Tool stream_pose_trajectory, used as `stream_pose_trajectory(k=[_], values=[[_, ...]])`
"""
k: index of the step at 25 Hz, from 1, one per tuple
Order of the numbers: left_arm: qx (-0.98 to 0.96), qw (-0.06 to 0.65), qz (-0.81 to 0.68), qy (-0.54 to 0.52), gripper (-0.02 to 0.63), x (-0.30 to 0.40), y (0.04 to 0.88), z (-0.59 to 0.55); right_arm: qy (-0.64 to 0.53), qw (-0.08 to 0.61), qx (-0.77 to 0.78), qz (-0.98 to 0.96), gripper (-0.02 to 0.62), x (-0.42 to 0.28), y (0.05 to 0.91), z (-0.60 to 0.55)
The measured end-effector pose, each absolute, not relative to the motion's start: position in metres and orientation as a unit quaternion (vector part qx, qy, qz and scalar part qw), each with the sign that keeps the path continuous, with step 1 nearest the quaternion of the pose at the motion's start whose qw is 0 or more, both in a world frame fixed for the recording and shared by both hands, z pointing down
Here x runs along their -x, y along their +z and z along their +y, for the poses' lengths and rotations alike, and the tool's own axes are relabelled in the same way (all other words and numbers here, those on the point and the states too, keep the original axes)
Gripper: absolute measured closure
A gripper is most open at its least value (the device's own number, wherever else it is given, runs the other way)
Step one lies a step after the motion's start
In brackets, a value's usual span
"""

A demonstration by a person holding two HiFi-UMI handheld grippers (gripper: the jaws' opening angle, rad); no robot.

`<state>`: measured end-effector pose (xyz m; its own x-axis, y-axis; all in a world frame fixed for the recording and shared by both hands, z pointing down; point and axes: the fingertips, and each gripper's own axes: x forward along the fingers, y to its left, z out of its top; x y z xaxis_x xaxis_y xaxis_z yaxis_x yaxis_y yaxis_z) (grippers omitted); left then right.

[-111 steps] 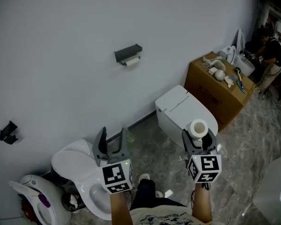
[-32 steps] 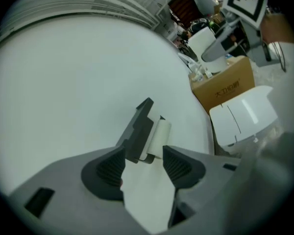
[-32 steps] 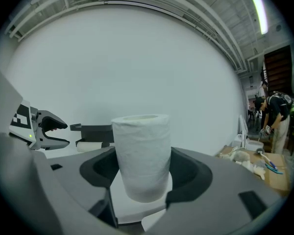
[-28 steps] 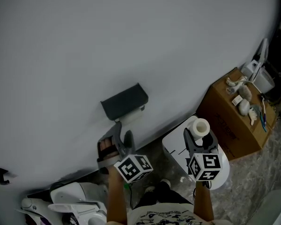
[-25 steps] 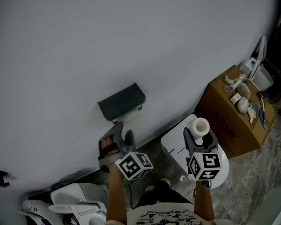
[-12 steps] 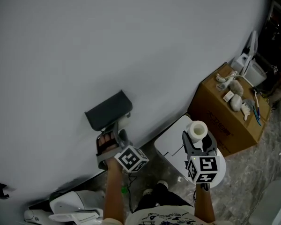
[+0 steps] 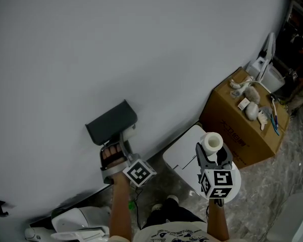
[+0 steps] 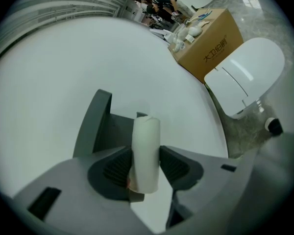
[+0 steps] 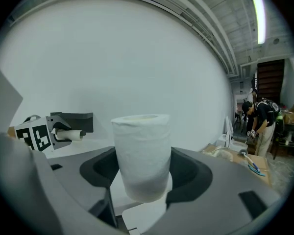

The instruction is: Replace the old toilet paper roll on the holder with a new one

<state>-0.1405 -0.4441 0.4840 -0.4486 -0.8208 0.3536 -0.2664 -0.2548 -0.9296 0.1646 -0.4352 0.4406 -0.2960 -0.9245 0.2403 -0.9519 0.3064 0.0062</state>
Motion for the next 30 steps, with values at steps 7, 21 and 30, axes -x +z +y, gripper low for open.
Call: stream_pose_trajectory(k=[7, 21, 30], values=[[0.492, 0.222, 0.565, -0.624, 0.422, 0.120, 0.486, -0.459, 0.073, 0.101, -0.585, -0.801, 0.287, -0.168, 0.443, -0.440], [0.539, 0.279, 0.543, -0.580, 0.420, 0.033, 0.474, -0.514, 0.076, 0.101, -0.626, -0.770, 0.287, -0.226, 0.440, -0.448], [0.678, 0.206, 0.585, -0.395, 0.420, -0.022, 0.440, -0.510, 0.072, 0.096, -0.634, -0.764, 0.287, -0.244, 0.434, -0.451]])
